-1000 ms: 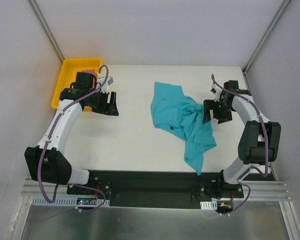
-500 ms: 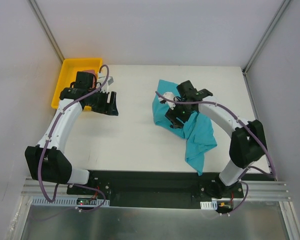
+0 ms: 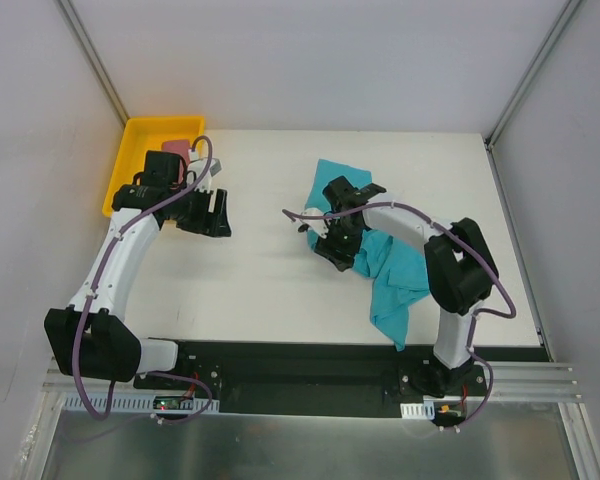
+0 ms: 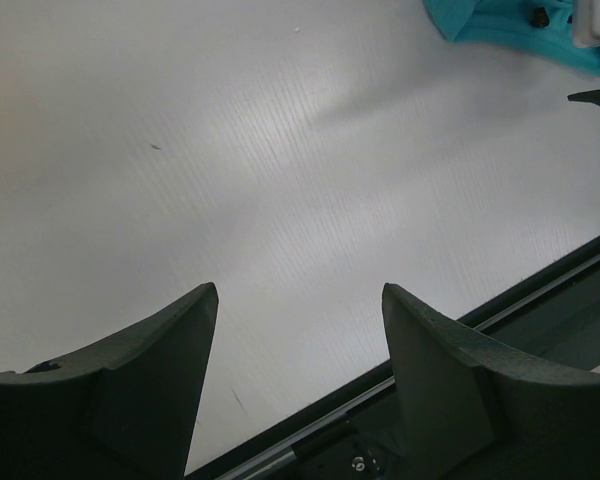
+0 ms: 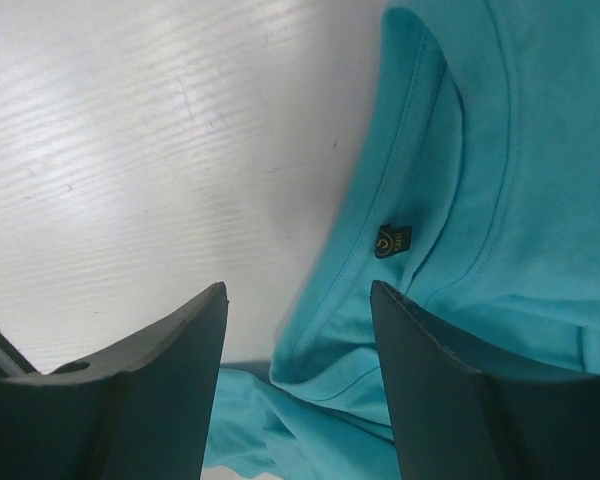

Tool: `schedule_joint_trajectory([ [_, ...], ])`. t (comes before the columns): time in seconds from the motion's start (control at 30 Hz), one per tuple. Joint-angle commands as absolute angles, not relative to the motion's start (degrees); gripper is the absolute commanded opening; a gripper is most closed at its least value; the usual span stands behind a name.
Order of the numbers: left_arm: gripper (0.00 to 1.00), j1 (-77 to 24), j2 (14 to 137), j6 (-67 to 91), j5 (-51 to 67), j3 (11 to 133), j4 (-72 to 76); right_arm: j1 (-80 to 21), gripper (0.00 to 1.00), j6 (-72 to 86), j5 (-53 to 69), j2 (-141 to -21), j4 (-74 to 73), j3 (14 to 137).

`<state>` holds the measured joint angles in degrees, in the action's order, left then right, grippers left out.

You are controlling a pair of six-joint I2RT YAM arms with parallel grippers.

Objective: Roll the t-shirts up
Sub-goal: Flatten out the T-shirt at the center of the board.

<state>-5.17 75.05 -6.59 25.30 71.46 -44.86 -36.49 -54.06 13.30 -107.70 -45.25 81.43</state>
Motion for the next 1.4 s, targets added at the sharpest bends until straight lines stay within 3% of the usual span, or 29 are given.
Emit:
schedule_joint_trajectory([
  [0.0, 0.67, -4.57, 72.86, -6.51, 26.19, 70.58, -44.91, -35.95, 0.63, -53.53, 9.41, -109.77, -47.38, 82.62],
  [0.37, 0.67, -4.13, 72.86, -6.33, 26.63, 70.4, -44.82, -35.86, 0.61, -52.82, 4.48, -116.19, -46.58, 84.2],
  [0.43, 0.67, -4.04, 72.86, -6.24, 26.63, 70.31, -44.82, -35.86, 0.55, -53.0, 5.88, -118.03, -47.63, 84.72],
  [0.47, 0.67, -4.04, 72.95, -6.33, 26.63, 70.31, -44.82, -35.86, 0.5, -53.09, 6.5, -118.82, -49.72, 85.25],
  [0.5, 0.67, -4.04, 72.86, -6.24, 26.72, 70.31, -44.91, -35.95, 0.36, -53.17, 7.2, -120.31, -50.53, 86.21],
  [0.6, 0.67, -3.96, 73.04, -6.33, 26.89, 70.23, -44.91, -36.38, 0.14, -53.44, 10.1, -120.76, -52.47, 87.36],
  [0.7, 0.67, -3.96, 73.56, -6.33, 26.98, 70.4, -44.74, -37.26, 0.01, -50.65, 13.0, -120.24, -55.45, 92.0],
  [0.9, 0.68, -3.96, 74.0, -5.19, 20.41, 72.42, -43.6, -36.48, 0.01, -38.95, 29.67, -115.06, -61.08, 116.25],
  [1.0, 0.68, -3.96, 74.79, -6.15, 15.65, 74.79, -43.07, -34.99, 0.01, -29.12, 32.34, -112.07, -59.25, 126.28],
  [1.2, 0.66, -3.96, 74.79, -6.68, 14.5, 78.66, -42.19, -23.93, 0.01, -0.73, 32.78, -104.69, -43.35, 121.93],
  [1.37, 0.66, -4.22, 75.76, -8.08, 20.03, 80.07, -42.19, -12.34, 0.01, 1.75, 31.2, -103.45, -42.19, 119.89],
])
